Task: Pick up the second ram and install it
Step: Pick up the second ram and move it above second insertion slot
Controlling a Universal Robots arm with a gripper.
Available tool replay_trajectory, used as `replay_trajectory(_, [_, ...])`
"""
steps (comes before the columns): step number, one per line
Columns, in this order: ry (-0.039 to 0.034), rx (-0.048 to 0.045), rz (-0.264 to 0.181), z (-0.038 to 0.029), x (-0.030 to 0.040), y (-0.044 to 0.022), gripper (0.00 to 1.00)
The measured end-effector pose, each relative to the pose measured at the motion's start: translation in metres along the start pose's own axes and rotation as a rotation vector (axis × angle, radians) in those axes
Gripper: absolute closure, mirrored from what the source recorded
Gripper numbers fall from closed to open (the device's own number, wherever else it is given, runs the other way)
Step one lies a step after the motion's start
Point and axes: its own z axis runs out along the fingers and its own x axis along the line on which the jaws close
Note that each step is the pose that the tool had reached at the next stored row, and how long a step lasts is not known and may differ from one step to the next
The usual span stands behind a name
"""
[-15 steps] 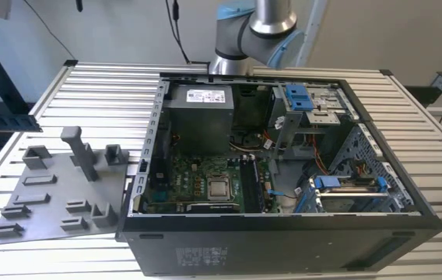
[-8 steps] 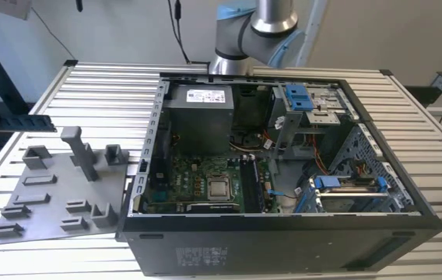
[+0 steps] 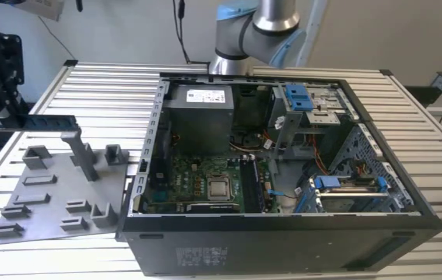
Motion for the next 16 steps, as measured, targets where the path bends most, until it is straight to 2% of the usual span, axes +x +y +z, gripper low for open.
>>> replay_trajectory(16, [0.0001, -0.0060, -0.001, -0.0021, -0.0008, -0.0715, 0.85])
